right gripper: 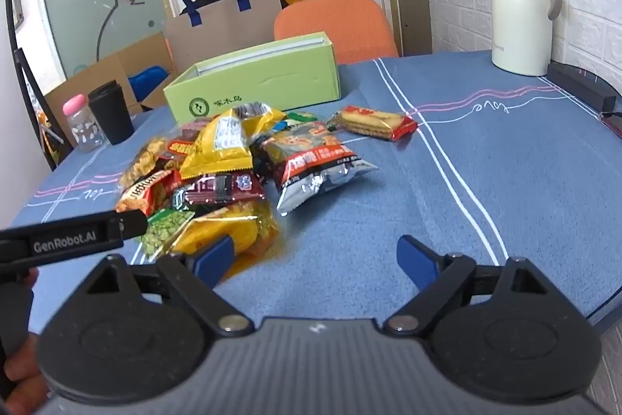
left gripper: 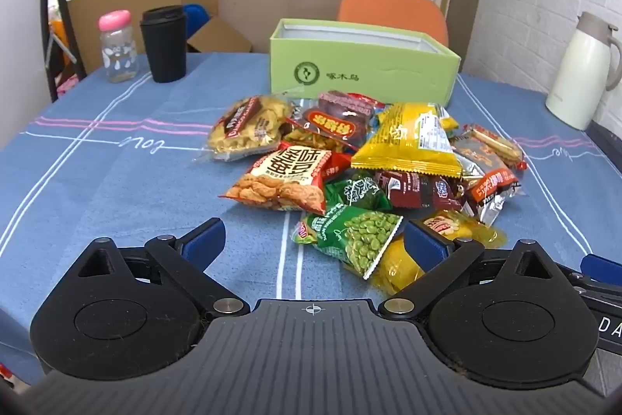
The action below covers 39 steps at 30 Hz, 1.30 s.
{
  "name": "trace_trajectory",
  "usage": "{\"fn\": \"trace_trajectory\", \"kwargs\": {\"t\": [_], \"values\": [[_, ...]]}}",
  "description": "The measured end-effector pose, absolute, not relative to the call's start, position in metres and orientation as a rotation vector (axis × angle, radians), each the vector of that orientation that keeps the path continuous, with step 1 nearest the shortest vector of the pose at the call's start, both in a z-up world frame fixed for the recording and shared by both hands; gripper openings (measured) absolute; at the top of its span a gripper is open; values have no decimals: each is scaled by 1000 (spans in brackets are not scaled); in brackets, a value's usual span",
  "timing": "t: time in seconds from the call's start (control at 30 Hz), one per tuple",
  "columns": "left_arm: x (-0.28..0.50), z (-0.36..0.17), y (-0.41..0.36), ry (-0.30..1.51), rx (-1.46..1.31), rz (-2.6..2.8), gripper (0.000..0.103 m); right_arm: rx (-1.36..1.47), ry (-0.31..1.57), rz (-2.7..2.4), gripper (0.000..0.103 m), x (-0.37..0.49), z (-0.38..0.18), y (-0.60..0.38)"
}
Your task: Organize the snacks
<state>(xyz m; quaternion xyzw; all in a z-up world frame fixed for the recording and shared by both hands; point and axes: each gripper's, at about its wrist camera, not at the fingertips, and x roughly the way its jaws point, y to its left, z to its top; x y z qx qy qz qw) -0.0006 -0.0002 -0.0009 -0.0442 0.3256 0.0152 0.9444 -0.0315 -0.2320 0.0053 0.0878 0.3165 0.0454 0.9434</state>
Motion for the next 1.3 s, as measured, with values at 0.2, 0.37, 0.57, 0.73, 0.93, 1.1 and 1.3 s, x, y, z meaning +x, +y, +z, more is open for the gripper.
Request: {"fn": "trace_trajectory", "kwargs": {"t": [0.2, 0.37, 0.57, 0.73, 0.93, 1.1, 1.3], "values": [[-1, 2, 2, 660, -95, 29, 88, 174, 651, 99, 90, -32, 4, -232], [0, 1, 1, 652, -85, 27, 89, 173, 640, 102, 90, -25, 6, -235], [-4, 2, -5, 651, -72, 36, 90, 178, 623, 96, 90, -32, 6, -235], [-2, 2, -3, 651, -72, 41, 90, 174, 624, 94, 90, -30, 6, -235], [0, 0, -3, 656, -68, 36, 90, 165, 630, 97, 90, -29, 5, -233], [0, 0, -1, 653, -62, 48, 91, 169, 635, 103, 90, -27, 3, -231], [3, -1, 1, 659, -67, 57, 91, 169, 636, 106, 90, -26, 3, -231]]}}
